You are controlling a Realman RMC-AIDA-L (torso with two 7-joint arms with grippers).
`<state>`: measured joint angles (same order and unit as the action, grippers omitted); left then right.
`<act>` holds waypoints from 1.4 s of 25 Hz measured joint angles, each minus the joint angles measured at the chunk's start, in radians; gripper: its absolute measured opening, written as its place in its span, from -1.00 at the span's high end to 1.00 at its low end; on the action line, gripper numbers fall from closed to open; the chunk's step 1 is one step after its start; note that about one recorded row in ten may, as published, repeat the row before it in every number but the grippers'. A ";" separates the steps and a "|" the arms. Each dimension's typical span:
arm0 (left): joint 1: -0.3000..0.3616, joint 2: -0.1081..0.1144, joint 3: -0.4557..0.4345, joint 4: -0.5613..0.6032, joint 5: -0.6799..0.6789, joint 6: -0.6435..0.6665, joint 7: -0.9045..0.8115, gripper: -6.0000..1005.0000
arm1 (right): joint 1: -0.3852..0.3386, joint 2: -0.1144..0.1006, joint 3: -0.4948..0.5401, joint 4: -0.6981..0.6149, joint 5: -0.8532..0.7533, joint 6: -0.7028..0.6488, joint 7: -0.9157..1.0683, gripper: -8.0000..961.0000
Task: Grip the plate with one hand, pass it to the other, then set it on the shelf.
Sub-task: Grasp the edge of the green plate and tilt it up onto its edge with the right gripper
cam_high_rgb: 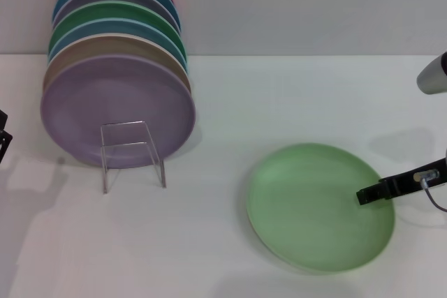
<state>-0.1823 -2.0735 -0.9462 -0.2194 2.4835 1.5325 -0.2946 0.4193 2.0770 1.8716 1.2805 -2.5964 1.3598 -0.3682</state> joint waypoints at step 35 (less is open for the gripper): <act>-0.005 0.001 -0.006 -0.001 0.000 -0.003 0.005 -0.68 | -0.096 0.003 -0.032 0.208 -0.034 -0.063 -0.017 0.90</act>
<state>-0.1874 -2.0723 -0.9526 -0.2205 2.4836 1.5292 -0.2898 0.3229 2.0804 1.8397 1.4883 -2.6305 1.2972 -0.3851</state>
